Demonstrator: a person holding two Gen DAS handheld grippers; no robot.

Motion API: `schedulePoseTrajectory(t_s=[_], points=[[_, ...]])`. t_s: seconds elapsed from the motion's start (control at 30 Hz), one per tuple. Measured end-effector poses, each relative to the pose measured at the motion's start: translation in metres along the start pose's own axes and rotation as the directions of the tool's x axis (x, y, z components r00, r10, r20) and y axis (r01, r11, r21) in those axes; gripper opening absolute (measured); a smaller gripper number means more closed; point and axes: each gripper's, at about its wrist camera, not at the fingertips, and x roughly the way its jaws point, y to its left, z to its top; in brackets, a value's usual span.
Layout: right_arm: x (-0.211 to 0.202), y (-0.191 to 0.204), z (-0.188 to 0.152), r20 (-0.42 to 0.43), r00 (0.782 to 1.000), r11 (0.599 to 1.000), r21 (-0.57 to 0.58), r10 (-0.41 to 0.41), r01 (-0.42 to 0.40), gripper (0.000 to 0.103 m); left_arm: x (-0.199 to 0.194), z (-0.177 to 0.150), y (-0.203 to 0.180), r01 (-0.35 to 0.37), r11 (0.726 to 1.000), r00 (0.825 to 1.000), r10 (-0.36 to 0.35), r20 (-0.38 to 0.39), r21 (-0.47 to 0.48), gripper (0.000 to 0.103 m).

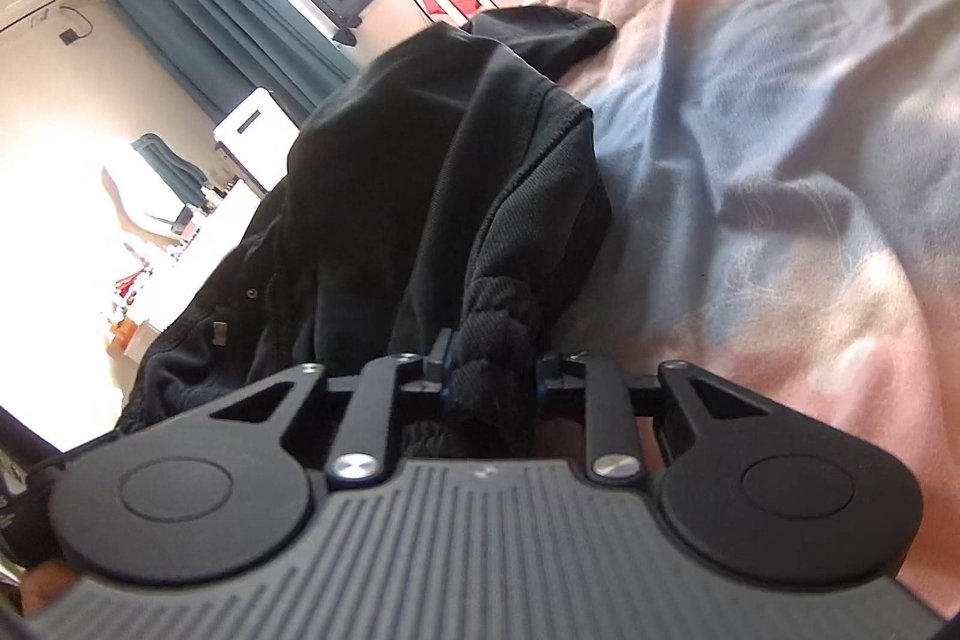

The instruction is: Fold clothes

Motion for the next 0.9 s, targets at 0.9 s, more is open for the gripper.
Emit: schedulePoseTrajectory(t_s=[0.9], points=[[0.19,0.195,-0.138,-0.294,0.844,0.892,0.204,0.449,-0.404,0.022,0.184,0.226,0.174,-0.383,0.891,0.922,0.384,0.047,0.243,0.024]])
